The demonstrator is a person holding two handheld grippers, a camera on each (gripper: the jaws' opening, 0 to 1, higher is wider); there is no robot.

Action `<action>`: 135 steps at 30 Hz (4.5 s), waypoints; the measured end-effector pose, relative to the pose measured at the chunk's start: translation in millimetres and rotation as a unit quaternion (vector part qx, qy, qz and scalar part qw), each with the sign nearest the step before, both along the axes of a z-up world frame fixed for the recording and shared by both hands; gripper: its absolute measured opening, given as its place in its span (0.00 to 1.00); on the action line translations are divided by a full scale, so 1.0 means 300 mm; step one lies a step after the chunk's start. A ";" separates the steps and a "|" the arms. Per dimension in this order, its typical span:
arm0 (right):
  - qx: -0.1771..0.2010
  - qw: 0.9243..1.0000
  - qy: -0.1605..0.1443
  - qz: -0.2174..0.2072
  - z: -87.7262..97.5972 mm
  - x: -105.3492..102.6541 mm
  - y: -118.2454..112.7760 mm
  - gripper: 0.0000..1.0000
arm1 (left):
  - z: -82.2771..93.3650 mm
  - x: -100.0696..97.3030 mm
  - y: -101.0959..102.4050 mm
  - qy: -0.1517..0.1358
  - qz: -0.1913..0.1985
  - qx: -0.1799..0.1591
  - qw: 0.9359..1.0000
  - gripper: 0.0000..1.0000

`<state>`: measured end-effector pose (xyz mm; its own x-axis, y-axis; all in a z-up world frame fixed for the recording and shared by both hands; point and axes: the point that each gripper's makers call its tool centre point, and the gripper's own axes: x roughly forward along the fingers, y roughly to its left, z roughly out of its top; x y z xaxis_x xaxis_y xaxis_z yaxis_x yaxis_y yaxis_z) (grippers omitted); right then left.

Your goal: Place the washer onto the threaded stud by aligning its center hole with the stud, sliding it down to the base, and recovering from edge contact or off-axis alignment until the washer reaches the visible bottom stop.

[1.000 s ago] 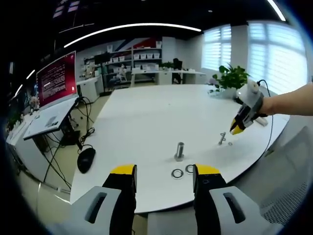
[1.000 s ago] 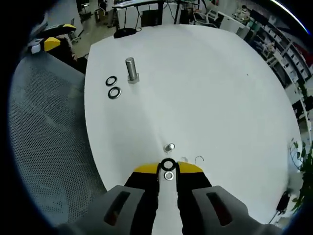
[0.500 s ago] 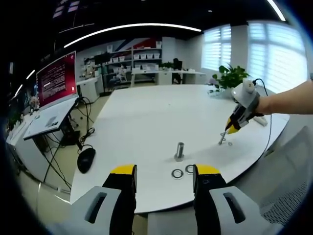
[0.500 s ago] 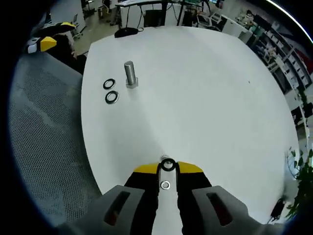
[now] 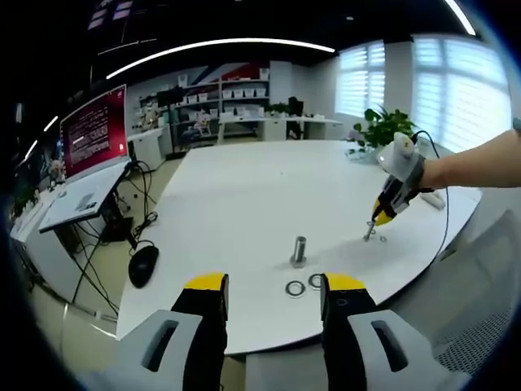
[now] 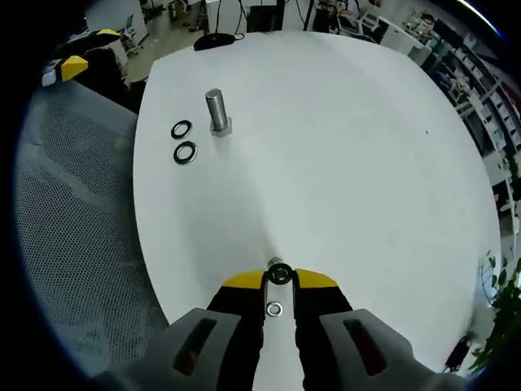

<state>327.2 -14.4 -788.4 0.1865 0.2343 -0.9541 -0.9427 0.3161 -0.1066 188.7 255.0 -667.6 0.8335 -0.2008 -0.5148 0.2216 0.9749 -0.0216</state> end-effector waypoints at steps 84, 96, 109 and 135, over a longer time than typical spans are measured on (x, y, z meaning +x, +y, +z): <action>0.042 0.997 0.030 -0.053 -0.046 -0.049 -0.150 0.14 | -0.009 -0.001 0.000 0.008 -0.003 0.006 1.000 0.41; 0.062 0.997 0.020 -0.044 0.030 -0.033 -0.101 0.14 | -0.008 -0.002 -0.002 0.007 -0.003 0.005 1.000 0.41; 0.062 0.998 0.007 -0.026 0.056 -0.024 -0.045 0.14 | -0.005 0.000 -0.002 0.004 -0.002 0.003 1.000 0.41; 0.024 0.999 0.023 0.007 -0.007 -0.006 0.003 0.14 | -0.007 0.001 -0.002 0.005 -0.002 0.004 1.000 0.41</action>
<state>325.4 -13.6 -790.6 0.1394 0.2817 -0.9493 -0.9507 0.3061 -0.0488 188.9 254.3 -669.6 0.8271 -0.2010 -0.5248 0.2261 0.9740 -0.0166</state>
